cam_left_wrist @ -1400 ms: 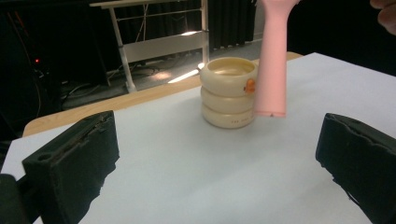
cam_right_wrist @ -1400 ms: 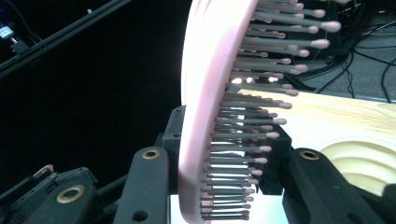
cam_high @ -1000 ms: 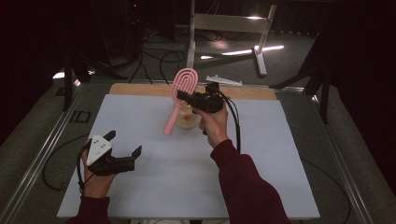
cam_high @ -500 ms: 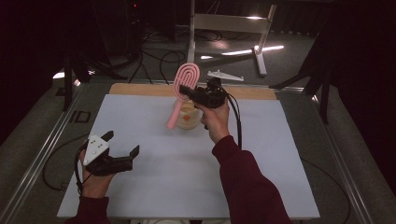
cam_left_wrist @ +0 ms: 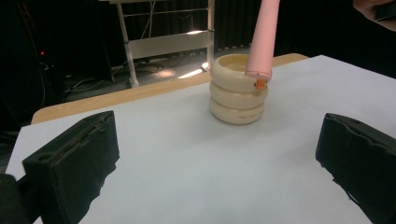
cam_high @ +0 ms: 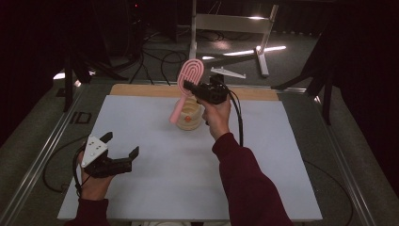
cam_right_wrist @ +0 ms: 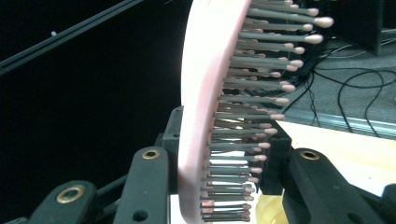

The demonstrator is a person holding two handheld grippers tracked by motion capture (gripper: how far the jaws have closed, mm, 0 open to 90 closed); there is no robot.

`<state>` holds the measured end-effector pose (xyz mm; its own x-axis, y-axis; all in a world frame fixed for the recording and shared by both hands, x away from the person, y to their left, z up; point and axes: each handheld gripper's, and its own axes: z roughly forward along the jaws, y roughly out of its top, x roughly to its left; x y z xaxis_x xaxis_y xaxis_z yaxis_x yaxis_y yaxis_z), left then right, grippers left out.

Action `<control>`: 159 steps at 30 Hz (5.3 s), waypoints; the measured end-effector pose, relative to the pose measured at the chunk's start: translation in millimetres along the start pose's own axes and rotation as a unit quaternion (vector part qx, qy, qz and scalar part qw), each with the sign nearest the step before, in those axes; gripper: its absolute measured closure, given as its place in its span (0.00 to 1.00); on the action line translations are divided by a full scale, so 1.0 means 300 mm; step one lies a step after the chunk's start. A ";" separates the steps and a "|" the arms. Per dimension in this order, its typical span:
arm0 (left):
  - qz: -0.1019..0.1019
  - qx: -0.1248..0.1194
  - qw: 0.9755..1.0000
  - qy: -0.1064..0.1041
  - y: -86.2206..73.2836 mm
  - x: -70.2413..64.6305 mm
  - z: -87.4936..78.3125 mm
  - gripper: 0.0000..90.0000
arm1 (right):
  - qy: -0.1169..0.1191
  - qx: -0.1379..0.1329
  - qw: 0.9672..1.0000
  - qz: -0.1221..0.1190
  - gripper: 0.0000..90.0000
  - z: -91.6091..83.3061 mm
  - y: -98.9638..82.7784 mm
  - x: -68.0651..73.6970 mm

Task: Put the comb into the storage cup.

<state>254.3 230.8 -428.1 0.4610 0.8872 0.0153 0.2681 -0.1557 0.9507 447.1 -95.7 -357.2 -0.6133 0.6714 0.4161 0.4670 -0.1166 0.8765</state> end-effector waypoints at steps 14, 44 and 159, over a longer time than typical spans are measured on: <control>-0.005 -0.006 1.000 0.006 -0.002 0.011 -0.015 0.00 | -0.031 -0.020 0.999 0.021 0.71 0.001 0.018 -0.065; -0.012 -0.010 1.000 0.007 -0.007 0.019 -0.017 0.00 | -0.095 -0.040 0.995 0.011 0.71 0.002 0.039 -0.127; -0.009 -0.008 1.000 -0.001 -0.007 -0.001 -0.007 0.00 | -0.156 -0.035 0.987 0.025 0.71 0.103 -0.144 -0.175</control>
<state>251.9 231.8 -429.5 0.4586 0.8886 -0.0026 0.2619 -0.1324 0.9560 478.7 -103.3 -424.2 -0.3594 0.8550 0.3739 0.4400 -0.1981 0.8759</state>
